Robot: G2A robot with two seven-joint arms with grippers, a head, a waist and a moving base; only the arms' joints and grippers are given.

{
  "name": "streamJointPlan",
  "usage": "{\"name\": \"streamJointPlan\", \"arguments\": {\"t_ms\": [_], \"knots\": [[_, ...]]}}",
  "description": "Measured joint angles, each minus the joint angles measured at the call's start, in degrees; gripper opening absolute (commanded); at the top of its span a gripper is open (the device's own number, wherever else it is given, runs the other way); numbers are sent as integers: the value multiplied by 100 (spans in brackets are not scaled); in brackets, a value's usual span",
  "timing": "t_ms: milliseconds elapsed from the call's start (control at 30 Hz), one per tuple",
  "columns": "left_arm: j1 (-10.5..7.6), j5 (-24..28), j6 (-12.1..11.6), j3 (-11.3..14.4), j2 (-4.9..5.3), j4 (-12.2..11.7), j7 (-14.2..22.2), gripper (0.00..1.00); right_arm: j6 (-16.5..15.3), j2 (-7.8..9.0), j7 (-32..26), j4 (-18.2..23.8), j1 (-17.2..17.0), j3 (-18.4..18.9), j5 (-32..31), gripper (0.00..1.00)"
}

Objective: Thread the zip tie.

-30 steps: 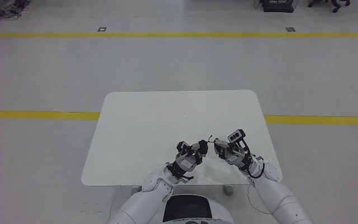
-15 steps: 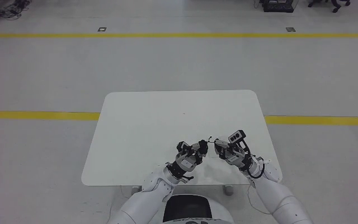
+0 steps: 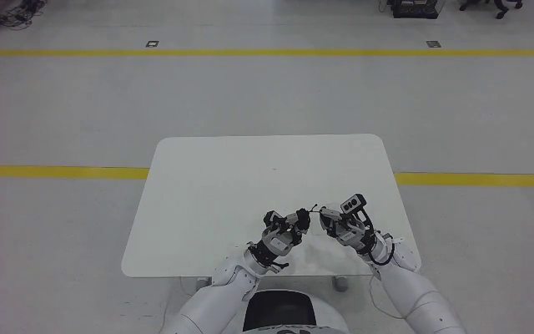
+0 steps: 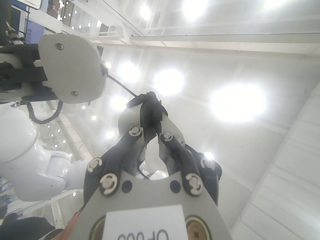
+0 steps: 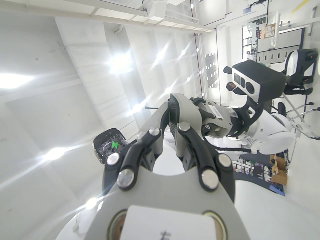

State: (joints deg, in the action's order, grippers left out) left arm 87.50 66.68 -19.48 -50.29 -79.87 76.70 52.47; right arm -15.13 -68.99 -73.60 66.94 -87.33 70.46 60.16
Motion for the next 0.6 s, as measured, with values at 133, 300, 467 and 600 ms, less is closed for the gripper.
{"name": "streamJointPlan", "arguments": {"t_ms": [133,300,467,600], "knots": [[0,0,0,0,0,0,0,0,13,-8,6,-38,18,2,-9,0],[0,0,0,0,0,0,0,0,25,-22,13,-83,37,-13,-20,0],[0,0,0,0,0,0,0,0,33,-35,15,-128,62,-22,-30,0],[0,0,0,0,0,0,0,0,41,-46,16,-171,84,-30,-41,0]]}}
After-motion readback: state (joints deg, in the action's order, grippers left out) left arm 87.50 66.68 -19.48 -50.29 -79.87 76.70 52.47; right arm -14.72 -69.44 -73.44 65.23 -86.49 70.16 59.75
